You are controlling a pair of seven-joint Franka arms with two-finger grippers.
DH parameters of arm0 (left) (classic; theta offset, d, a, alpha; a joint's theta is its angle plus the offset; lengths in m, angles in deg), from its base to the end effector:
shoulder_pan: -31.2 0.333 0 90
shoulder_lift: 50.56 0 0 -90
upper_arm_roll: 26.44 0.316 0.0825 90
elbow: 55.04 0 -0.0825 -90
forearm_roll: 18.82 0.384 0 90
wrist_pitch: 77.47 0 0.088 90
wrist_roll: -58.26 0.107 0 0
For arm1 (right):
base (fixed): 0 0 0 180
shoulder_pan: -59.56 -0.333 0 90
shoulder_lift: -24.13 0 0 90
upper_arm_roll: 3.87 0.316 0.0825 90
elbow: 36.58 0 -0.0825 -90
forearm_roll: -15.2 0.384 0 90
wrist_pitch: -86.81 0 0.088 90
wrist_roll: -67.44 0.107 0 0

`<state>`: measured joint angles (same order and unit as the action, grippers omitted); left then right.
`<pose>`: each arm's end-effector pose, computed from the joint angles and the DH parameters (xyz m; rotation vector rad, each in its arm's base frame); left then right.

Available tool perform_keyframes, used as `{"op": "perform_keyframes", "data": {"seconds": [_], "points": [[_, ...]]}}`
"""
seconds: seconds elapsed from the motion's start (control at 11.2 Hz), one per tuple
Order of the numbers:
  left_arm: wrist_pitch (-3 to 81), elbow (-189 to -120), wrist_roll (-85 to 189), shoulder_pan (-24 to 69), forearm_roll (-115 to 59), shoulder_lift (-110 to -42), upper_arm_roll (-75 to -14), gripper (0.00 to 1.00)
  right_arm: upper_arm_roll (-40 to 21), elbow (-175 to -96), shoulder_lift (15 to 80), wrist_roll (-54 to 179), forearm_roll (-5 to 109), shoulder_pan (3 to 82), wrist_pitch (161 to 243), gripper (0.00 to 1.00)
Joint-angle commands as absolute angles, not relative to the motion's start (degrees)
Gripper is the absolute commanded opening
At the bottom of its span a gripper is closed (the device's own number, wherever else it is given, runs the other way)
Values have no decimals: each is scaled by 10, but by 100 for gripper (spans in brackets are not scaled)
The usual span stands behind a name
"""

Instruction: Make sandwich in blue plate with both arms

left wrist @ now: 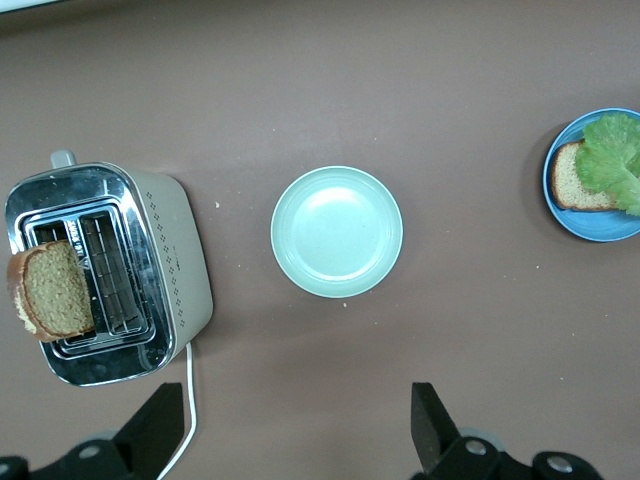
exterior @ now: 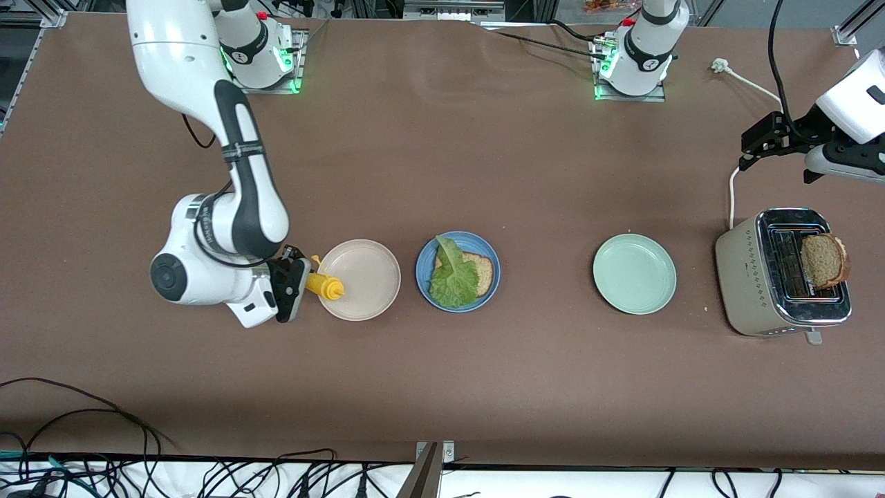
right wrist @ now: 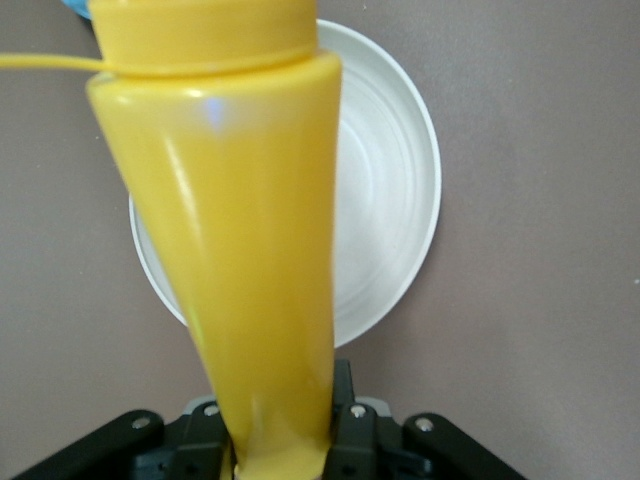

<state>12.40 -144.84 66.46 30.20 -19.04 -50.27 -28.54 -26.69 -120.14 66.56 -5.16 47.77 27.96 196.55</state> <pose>0.5520 -0.0304 0.6287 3.1230 -0.3090 0.0101 0.6716 0.1905 0.2540 -2.3087 -1.6350 0.0763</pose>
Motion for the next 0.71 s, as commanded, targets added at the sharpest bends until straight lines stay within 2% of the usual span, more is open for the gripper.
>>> {"op": "perform_keyframes", "data": {"seconds": [0.0,0.27,0.62], "points": [[114,-1436,660,302,-180,-505,-288,100,-315,-1194,653,57,407,189,1954,0],[114,-1436,661,303,-180,-504,-287,100,-360,-1164,653,147,320,95,1914,0],[114,-1436,660,302,-181,-504,-288,100,-364,-1117,668,266,186,17,1838,0]]}}
